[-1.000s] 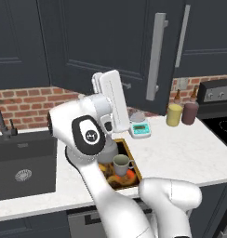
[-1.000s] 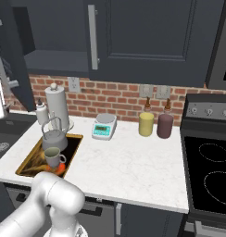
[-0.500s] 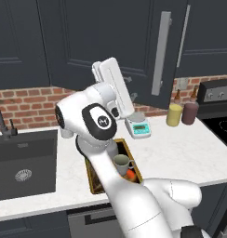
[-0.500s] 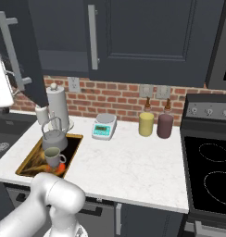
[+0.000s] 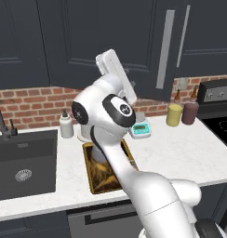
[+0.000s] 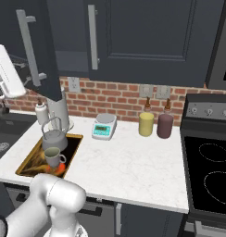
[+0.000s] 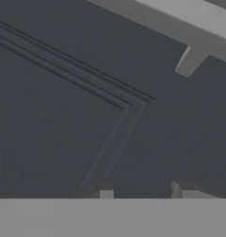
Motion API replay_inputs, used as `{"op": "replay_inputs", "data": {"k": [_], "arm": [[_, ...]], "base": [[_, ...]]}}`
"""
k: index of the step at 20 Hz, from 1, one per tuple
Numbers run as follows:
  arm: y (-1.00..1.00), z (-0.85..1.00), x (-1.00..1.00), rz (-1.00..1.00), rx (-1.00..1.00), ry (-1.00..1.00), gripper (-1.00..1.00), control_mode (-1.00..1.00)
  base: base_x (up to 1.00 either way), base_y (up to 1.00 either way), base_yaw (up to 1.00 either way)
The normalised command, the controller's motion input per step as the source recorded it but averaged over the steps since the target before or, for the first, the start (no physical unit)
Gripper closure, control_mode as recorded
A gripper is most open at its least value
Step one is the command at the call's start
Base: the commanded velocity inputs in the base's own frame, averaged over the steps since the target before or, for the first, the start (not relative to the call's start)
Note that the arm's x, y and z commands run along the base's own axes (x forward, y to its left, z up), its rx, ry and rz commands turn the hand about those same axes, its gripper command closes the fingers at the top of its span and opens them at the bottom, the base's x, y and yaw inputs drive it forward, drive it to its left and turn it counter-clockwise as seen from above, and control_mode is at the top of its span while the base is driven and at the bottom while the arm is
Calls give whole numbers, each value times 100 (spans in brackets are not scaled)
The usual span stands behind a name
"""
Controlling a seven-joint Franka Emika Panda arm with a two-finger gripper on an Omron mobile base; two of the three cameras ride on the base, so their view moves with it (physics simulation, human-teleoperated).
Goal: Pick the kettle from the counter and place it on the tray. Then pick the mug from the cabinet and place it on the tray. Then close the cabinet doors.
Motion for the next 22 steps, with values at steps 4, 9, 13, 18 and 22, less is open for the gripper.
{"op": "replay_inputs", "data": {"k": [4, 9, 13, 18, 22], "arm": [[-32, 0, 79, 39, 0, 0, -100, -100], [-27, 0, 79, 39, 0, 0, -100, -100], [-16, 0, 84, 38, -2, 0, -100, -100], [-3, 0, 69, 30, -5, 0, -100, -100], [8, 0, 42, 8, -6, 0, -100, -100]], "base": [[0, 0, 0], [0, 0, 0], [0, 0, 0], [0, 0, 0], [0, 0, 0]]}}
